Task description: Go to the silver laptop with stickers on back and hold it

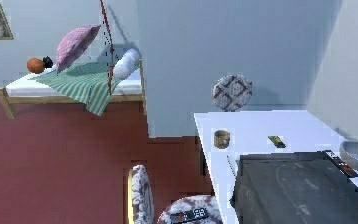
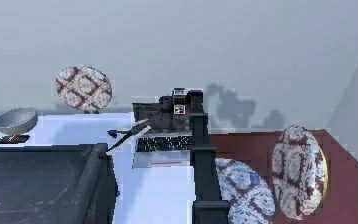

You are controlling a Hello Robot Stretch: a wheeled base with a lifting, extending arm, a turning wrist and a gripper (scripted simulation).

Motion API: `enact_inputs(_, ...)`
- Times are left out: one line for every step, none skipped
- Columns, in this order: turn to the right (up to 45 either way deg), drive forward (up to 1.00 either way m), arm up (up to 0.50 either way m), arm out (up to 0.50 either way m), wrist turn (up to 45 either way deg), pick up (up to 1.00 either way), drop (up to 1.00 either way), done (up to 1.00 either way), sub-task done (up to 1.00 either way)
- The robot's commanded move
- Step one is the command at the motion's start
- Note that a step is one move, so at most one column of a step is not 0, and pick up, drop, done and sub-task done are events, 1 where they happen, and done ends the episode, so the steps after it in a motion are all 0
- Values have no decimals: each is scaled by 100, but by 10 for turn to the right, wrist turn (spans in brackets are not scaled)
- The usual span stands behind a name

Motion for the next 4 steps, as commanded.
enact_inputs(0,0,0,0,450,0,0,0,0)
enact_inputs(0,0,0,0,210,0,0,0,0)
enact_inputs(0,0,-30,0,0,0,0,0,0)
enact_inputs(0,0,0,0,0,100,0,0,0)
